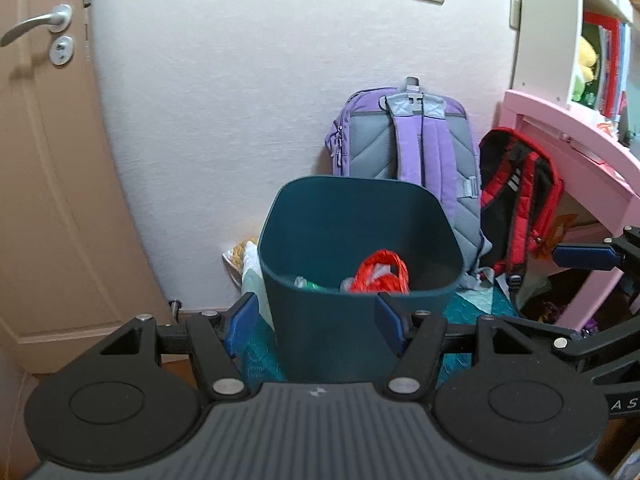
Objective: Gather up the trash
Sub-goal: 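Open the left tool over the wastebasket while the right tool releases the red bag, then lower both open tools from the wastebasket down to the trash on the floor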
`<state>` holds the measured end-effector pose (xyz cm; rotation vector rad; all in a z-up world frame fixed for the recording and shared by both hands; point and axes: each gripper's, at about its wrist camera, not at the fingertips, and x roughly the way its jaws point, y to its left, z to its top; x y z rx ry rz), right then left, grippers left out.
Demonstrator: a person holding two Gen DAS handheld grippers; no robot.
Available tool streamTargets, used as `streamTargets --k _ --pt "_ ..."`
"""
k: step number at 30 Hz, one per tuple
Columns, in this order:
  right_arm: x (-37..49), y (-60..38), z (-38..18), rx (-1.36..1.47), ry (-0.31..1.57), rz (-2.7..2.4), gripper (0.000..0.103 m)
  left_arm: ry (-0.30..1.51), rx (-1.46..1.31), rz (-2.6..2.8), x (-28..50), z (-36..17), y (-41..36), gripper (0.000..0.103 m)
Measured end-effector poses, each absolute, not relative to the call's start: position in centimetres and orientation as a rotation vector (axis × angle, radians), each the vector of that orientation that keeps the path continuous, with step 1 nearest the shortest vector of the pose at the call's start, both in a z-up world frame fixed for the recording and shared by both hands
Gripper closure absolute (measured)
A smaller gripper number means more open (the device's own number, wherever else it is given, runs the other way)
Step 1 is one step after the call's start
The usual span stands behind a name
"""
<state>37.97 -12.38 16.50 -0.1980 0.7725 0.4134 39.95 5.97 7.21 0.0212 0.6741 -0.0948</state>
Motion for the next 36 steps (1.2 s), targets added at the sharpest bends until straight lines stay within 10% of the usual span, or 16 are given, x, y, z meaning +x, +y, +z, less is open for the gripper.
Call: streamTargets --k 16,36 --pt "30.0 -12.2 4.3 -0.167 1.009 0.465 0.011 0.782 -0.035 -0.089 31.3 -2.5 8.0 0.023" --pt "27.2 -12.5 -23.8 0.112 1.505 0.259 0.003 1.27 -0.074 -0.09 35.5 -30.1 9.5 0.003"
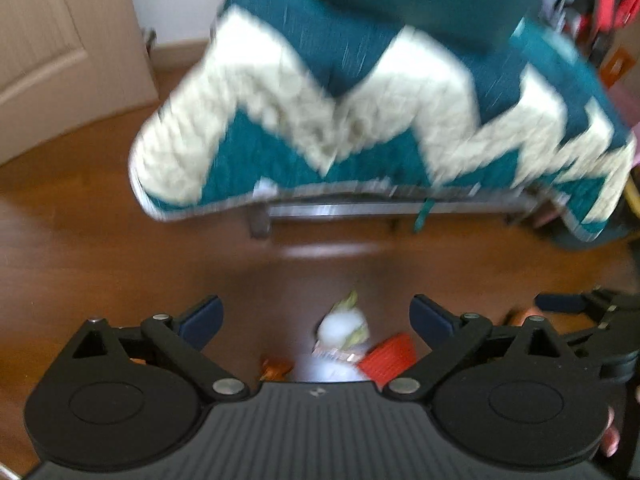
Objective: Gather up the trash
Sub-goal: 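Lower both open tools from the wastebasket down to the trash on the floor, then grasp the brown snack wrapper with the left tool while the right tool grasps the orange foam net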
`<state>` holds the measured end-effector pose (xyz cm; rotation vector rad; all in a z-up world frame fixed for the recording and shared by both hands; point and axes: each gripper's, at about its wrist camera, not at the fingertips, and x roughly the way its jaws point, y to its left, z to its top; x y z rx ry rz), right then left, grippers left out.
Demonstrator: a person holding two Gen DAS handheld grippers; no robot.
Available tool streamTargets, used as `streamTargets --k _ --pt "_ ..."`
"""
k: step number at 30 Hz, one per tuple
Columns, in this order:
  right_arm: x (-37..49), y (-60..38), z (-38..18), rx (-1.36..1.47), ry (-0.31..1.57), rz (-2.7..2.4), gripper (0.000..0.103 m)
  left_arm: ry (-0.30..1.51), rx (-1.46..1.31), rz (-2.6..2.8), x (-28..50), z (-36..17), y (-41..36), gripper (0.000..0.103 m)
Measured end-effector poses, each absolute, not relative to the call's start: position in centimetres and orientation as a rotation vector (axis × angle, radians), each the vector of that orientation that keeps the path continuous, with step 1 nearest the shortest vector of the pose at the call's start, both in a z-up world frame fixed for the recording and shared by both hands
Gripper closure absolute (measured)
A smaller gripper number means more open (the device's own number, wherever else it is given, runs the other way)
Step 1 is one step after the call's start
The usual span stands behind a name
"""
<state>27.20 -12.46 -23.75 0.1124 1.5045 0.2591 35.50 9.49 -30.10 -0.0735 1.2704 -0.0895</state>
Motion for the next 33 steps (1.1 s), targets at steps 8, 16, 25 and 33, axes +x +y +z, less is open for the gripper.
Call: streamTargets --k 8,16,25,33 --pt "24.8 -11.0 -34.3 0.029 1.685 0.23 0.005 1.486 0.023 -0.177 36.7 -41.7 10.1 0.003" --pt "21.7 -8.8 -41.7 -0.053 1.826 0.309 0.005 1.63 0.092 -0.188 36.2 -51.6 10.1 0.003" --pt "20.6 -8.1 -47.1 -0.107 1.909 0.333 0.008 1.741 0.091 -0.164 36.2 -60.1 10.6 0.003" --pt "20.7 -7.5 -49.5 -0.109 1.95 0.336 0.019 1.785 0.054 -0.131 36.2 -63.5 11.5 0.004"
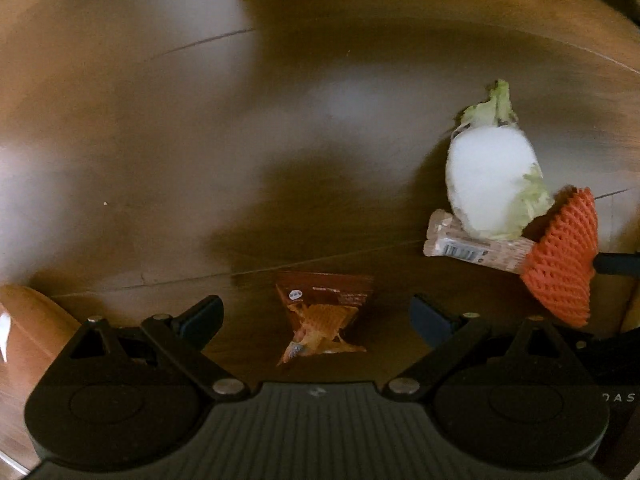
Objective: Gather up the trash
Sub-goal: 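Grasp the brown snack wrapper with the left tool while the right tool grasps the orange foam net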
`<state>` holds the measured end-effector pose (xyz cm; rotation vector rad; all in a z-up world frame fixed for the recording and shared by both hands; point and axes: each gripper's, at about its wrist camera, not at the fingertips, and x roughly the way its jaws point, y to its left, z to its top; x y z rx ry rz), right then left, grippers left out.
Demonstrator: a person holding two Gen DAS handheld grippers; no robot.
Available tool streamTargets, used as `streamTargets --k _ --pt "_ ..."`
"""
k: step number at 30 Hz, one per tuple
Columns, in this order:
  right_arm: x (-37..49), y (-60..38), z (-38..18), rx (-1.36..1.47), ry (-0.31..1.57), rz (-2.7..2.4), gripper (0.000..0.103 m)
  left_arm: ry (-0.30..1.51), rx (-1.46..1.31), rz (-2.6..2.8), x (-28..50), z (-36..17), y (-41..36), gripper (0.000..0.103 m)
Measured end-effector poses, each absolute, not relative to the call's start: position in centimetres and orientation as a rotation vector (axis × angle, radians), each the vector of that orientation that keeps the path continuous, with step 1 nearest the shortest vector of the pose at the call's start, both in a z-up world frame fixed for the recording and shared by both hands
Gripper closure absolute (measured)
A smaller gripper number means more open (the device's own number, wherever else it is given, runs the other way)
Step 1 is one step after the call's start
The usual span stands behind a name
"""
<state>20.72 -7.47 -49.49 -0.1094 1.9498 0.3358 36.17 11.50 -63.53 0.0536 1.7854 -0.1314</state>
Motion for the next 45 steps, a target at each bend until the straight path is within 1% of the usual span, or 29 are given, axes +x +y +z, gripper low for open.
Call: streamTargets --k 2,4,6,7,8,9,10,11,12,14,15,18,22,23,24,26,29,31,34,38,39,40,41,42,43,44,45 --pt "20.7 -7.2 -49.7 -0.131 1.945 0.338 0.022 1.79 0.062 -0.129 36.0 -63.9 11.6 0.004" --pt "20.7 -7.1 -49.7 -0.14 1.941 0.335 0.024 1.789 0.069 -0.129 36.0 -64.1 11.6 0.012" --pt "20.7 -7.0 -49.7 -0.155 1.939 0.324 0.031 1.797 0.07 -0.123 35.8 -64.5 11.6 0.025" --pt "20.7 -7.0 -49.6 -0.161 1.937 0.319 0.033 1.804 0.076 -0.114 35.8 -64.6 11.7 0.029" --pt "20.8 -7.0 -49.6 -0.162 1.937 0.312 0.038 1.807 0.079 -0.108 35.7 -64.8 11.6 0.038" --pt "20.9 -7.2 -49.5 -0.16 1.938 0.303 0.043 1.812 0.076 -0.103 35.7 -64.9 11.5 0.043" --pt "20.9 -7.3 -49.3 -0.154 1.941 0.292 0.046 1.814 0.072 -0.094 35.7 -64.9 11.6 0.045" --pt "21.0 -7.5 -49.2 -0.146 1.944 0.282 0.053 1.814 0.065 -0.092 35.7 -64.9 11.6 0.048" --pt "21.1 -7.6 -49.1 -0.143 1.948 0.275 0.06 1.814 0.06 -0.095 35.7 -64.8 11.7 0.054" --pt "21.3 -8.0 -48.5 -0.156 1.946 0.265 0.071 1.807 0.062 -0.1 35.8 -64.5 11.6 0.056" --pt "21.4 -8.1 -48.2 -0.162 1.942 0.261 0.074 1.802 0.067 -0.104 35.8 -64.3 11.6 0.057" --pt "21.9 -8.6 -46.8 -0.159 1.925 0.245 0.077 1.791 0.068 -0.114 35.4 -63.4 11.6 0.06" --pt "22.8 -9.1 -44.3 -0.138 1.89 0.227 0.078 1.766 0.05 -0.134 35.4 -60.6 11.3 0.064" --pt "23.1 -9.3 -43.3 -0.131 1.878 0.225 0.078 1.754 0.045 -0.145 35.4 -59.5 11.2 0.072" --pt "23.5 -9.4 -42.4 -0.123 1.864 0.223 0.078 1.745 0.043 -0.155 35.4 -58.6 11.1 0.078" --pt "23.9 -9.8 -40.5 -0.108 1.833 0.219 0.078 1.728 0.033 -0.17 35.4 -56.5 10.9 0.078" --pt "24.6 -10.2 -37.6 -0.078 1.778 0.212 0.079 1.696 0.035 -0.19 35.2 -53.3 10.4 0.084" --pt "24.7 -10.3 -36.2 -0.045 1.747 0.211 0.079 1.675 0.04 -0.194 34.8 -51.9 10.3 0.084" --pt "25.0 -10.5 -35.5 -0.027 1.716 0.214 0.079 1.65 0.067 -0.198 34.7 -51.1 10.4 0.084" --pt "24.9 -10.8 -35.9 -0.023 1.735 0.209 0.079 1.648 0.039 -0.177 35.7 -51.8 10.9 0.083" --pt "24.9 -10.6 -36.5 -0.019 1.746 0.206 0.079 1.65 0.03 -0.176 35.9 -52.2 10.9 0.08" --pt "24.7 -10.6 -37.1 -0.014 1.757 0.204 0.078 1.653 0.024 -0.179 36.0 -53.2 10.5 0.075" --pt "24.6 -10.6 -37.7 -0.007 1.768 0.204 0.078 1.656 0.024 -0.181 36.4 -53.5 10.5 0.059" --pt "24.6 -10.7 -38.3 -0.001 1.777 0.203 0.078 1.657 0.029 -0.18 36.6 -53.8 10.5 0.035" --pt "24.7 -10.8 -38.9 0.009 1.786 0.199 0.078 1.647 0.036 -0.181 36.8 -54.2 10.4 0.026" --pt "24.7 -10.9 -39.4 0.02 1.794 0.197 0.078 1.627 0.042 -0.186 37.1 -54.6 10.2 0.022" --pt "24.8 -11.0 -39.9 0.029 1.801 0.193 0.078 1.615 0.045 -0.199 37.3 -55.3 10.0 0.022"
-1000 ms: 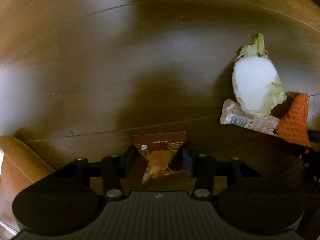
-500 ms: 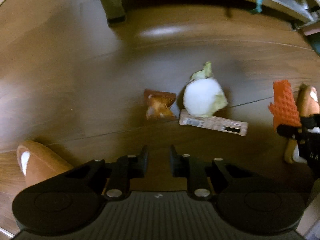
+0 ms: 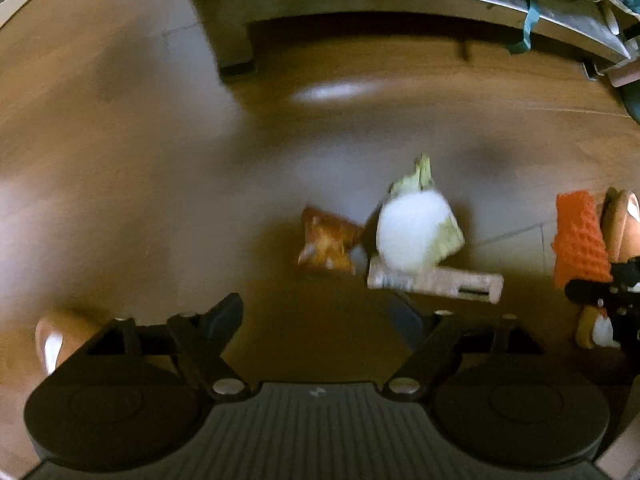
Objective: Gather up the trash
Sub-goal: 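Grasp the brown snack wrapper with the left tool while the right tool grasps the orange foam net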
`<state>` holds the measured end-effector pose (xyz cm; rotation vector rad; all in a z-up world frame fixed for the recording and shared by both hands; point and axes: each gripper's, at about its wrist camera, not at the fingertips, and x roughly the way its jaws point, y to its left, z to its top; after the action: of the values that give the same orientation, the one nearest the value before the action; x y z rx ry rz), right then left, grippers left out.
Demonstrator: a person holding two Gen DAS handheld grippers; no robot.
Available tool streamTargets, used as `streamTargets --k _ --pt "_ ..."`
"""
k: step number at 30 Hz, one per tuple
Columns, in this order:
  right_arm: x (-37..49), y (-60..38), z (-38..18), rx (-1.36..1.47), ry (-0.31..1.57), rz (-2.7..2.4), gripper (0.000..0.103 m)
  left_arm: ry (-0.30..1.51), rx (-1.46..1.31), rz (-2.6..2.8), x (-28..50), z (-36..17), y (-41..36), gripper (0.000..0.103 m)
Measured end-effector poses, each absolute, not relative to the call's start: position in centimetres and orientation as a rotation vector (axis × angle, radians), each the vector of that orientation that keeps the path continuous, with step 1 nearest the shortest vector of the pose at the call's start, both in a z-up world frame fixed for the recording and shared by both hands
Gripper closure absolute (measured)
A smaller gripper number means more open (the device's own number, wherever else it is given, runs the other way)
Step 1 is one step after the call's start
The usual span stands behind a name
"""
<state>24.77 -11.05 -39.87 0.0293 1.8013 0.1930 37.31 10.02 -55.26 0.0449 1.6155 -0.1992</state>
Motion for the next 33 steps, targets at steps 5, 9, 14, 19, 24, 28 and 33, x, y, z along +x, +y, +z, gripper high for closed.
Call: streamTargets --k 5,9,14,19,24,28,33 --pt "24.7 -11.7 -42.3 0.055 1.835 0.165 0.078 1.606 0.071 -0.233 38.3 -59.3 9.3 0.022" --pt "24.7 -12.2 -43.4 0.079 1.86 0.147 0.078 1.611 0.044 -0.233 38.8 -61.7 9.9 0.022" --pt "24.7 -11.8 -44.1 0.097 1.873 0.15 0.078 1.603 0.087 -0.255 38.9 -63.0 9.7 0.023" --pt "24.5 -11.8 -44.1 0.09 1.879 0.15 0.078 1.602 0.069 -0.255 39.4 -63.6 9.7 0.035" --pt "24.5 -11.9 -44.1 0.087 1.873 0.136 0.078 1.599 0.042 -0.261 39.9 -63.5 10.0 0.064" --pt "24.8 -11.9 -43.3 0.082 1.852 0.121 0.078 1.6 0.056 -0.222 40.0 -62.3 9.8 0.066" --pt "25.2 -11.5 -40.6 0.074 1.81 0.129 0.079 1.576 0.089 -0.239 39.3 -58.3 9.1 0.07"
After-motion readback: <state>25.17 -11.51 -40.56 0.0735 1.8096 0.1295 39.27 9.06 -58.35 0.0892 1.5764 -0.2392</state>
